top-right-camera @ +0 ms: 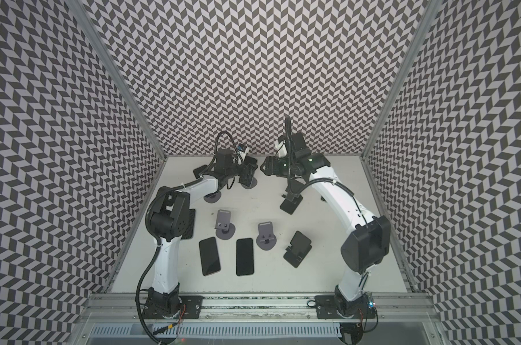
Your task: Remove the phone from the phone stand
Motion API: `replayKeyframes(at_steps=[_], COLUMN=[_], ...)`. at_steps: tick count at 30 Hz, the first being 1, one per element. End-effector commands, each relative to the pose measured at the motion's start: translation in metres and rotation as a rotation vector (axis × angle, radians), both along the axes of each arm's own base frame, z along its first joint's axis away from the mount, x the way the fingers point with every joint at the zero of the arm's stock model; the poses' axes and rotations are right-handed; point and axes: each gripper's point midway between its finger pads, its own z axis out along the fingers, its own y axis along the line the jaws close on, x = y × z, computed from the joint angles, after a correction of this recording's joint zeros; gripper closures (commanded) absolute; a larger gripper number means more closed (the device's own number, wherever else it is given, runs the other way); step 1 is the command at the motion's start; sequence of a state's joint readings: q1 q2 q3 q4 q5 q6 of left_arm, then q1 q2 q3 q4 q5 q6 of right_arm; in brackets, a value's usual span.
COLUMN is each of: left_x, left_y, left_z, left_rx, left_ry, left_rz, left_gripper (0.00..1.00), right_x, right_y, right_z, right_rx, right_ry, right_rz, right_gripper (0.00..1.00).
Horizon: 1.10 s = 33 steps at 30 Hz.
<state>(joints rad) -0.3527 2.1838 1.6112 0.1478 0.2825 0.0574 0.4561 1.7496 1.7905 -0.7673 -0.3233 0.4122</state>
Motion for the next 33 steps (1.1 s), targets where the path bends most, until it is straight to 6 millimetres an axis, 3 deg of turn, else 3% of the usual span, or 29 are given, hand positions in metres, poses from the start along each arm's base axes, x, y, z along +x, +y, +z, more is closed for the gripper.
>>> replayKeyframes(at_steps=[1,33], left_x=[-0.0001,0.0028], left_y=[0.0015,0.0013], left_z=[0.0432,0.0476], left_rx=[-0.038,-0.046], left_ry=[-0.072,-0.072], left_rz=[-0.006,-0.011], left_gripper=[0.34,0.35], right_x=[0.0020,0.0069], right_y=[0.0021,0.0052], right_z=[0.0032,-0.0006], right_rx=[-0.006,-0.017], right_ry=[-0.018,-0.010], right_rz=[0.016,0.024], right_gripper=[0.30,0.30])
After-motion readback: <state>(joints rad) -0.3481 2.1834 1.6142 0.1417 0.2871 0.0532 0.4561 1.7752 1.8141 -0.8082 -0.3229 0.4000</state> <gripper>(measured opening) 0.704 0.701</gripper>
